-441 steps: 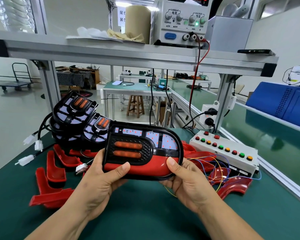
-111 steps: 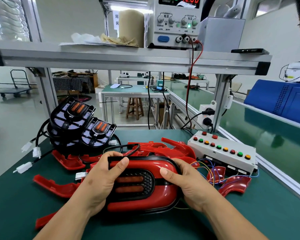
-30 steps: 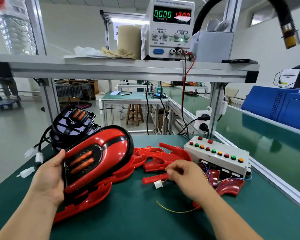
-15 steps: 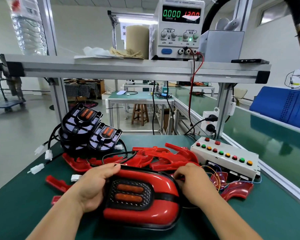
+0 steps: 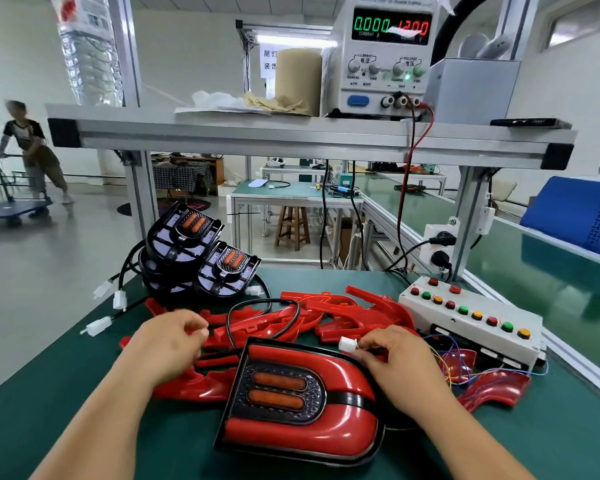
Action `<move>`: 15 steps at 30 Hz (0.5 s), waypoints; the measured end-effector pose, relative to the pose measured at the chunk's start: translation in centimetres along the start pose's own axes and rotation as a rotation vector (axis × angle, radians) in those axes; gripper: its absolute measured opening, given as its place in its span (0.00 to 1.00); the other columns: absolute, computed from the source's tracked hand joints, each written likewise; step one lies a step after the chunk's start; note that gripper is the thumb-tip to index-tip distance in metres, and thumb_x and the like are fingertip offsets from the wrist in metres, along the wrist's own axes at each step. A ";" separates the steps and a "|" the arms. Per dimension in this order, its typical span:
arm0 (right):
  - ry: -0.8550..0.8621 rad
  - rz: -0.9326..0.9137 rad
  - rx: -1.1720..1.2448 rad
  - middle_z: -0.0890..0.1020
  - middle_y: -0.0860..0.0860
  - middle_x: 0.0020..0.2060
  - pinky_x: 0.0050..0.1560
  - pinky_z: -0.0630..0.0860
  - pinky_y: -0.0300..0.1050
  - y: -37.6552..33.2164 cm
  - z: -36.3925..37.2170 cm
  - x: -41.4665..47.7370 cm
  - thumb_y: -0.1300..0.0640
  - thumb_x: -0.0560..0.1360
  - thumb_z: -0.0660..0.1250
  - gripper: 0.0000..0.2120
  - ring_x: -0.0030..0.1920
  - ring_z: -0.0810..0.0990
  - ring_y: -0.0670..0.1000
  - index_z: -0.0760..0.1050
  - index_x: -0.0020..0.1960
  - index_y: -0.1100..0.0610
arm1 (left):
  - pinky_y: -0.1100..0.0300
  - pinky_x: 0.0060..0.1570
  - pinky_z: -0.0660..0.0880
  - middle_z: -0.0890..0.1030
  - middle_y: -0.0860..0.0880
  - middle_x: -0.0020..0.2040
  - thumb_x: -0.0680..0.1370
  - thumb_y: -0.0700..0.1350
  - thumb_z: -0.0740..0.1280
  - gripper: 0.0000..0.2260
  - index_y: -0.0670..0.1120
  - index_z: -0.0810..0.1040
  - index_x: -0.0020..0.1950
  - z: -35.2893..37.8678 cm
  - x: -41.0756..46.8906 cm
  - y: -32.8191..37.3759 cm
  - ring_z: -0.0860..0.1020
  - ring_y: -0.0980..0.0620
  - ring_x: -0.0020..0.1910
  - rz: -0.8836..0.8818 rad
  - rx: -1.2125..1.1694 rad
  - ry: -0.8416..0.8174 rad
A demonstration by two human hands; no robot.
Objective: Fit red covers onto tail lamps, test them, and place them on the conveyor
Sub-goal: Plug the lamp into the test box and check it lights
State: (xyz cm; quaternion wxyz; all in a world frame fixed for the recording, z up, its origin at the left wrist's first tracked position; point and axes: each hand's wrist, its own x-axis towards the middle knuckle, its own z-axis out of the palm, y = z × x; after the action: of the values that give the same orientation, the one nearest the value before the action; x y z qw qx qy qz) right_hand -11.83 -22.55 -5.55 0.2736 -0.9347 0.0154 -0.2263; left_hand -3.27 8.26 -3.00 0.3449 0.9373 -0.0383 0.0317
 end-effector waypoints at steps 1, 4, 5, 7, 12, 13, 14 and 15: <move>-0.006 0.000 -0.006 0.75 0.38 0.39 0.43 0.64 0.23 0.0 0.0 0.0 0.50 0.72 0.74 0.02 0.43 0.72 0.36 0.81 0.43 0.47 | 0.58 0.50 0.75 0.82 0.54 0.42 0.80 0.49 0.64 0.05 0.53 0.80 0.51 0.2 0.1 -0.2 0.81 0.51 0.48 0.018 0.165 -0.029; -0.023 0.013 -0.003 0.75 0.38 0.40 0.43 0.63 0.23 0.0 -0.1 -0.1 0.49 0.72 0.73 0.03 0.44 0.72 0.35 0.80 0.42 0.44 | 0.58 0.45 0.70 0.79 0.54 0.43 0.82 0.56 0.59 0.14 0.54 0.78 0.41 0.7 0.4 0.2 0.77 0.52 0.48 0.004 0.382 -0.111; -0.026 0.015 0.003 0.76 0.38 0.41 0.43 0.63 0.23 0.0 -0.1 -0.1 0.49 0.72 0.73 0.04 0.44 0.72 0.34 0.79 0.42 0.43 | 0.57 0.43 0.70 0.78 0.54 0.40 0.82 0.58 0.58 0.17 0.53 0.75 0.37 0.8 0.5 0.3 0.76 0.52 0.45 -0.022 0.401 -0.117; -0.033 0.019 0.006 0.76 0.38 0.41 0.43 0.64 0.23 0.0 -0.1 -0.1 0.49 0.72 0.73 0.06 0.45 0.72 0.34 0.77 0.40 0.41 | 0.57 0.46 0.72 0.77 0.54 0.39 0.81 0.60 0.57 0.19 0.53 0.73 0.35 0.9 0.8 0.5 0.76 0.51 0.45 -0.079 0.411 -0.121; -0.033 0.021 0.020 0.77 0.39 0.41 0.43 0.64 0.24 0.0 -0.1 -0.1 0.49 0.72 0.74 0.08 0.45 0.73 0.36 0.76 0.39 0.40 | 0.50 0.56 0.77 0.80 0.50 0.52 0.79 0.62 0.61 0.15 0.53 0.81 0.46 0.5 0.3 0.7 0.78 0.47 0.52 -0.197 0.408 -0.058; -0.031 0.018 0.020 0.77 0.39 0.41 0.43 0.64 0.24 0.0 -0.1 -0.2 0.49 0.72 0.74 0.09 0.45 0.73 0.36 0.76 0.39 0.39 | 0.49 0.57 0.77 0.80 0.49 0.54 0.79 0.61 0.61 0.15 0.54 0.81 0.49 0.4 0.3 0.6 0.78 0.46 0.54 -0.222 0.408 -0.041; -0.030 0.015 0.018 0.77 0.39 0.40 0.43 0.64 0.24 0.0 -0.1 -0.2 0.50 0.72 0.74 0.09 0.45 0.73 0.35 0.76 0.39 0.39 | 0.49 0.57 0.77 0.80 0.49 0.55 0.79 0.61 0.61 0.15 0.53 0.81 0.51 0.3 0.2 0.5 0.78 0.46 0.54 -0.242 0.411 -0.036; -0.031 0.012 0.014 0.77 0.38 0.40 0.43 0.64 0.24 0.0 -0.1 -0.2 0.50 0.72 0.74 0.09 0.45 0.73 0.35 0.76 0.39 0.39 | 0.49 0.57 0.77 0.80 0.48 0.55 0.79 0.61 0.62 0.15 0.53 0.81 0.52 0.2 0.2 0.4 0.78 0.46 0.55 -0.257 0.418 -0.040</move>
State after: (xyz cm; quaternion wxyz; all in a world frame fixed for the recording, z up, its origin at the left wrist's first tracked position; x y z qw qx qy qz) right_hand -12.02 -22.57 -5.55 0.2817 -0.9360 0.0154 -0.2104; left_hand -3.08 7.80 -2.92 0.1438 0.9860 0.0816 -0.0239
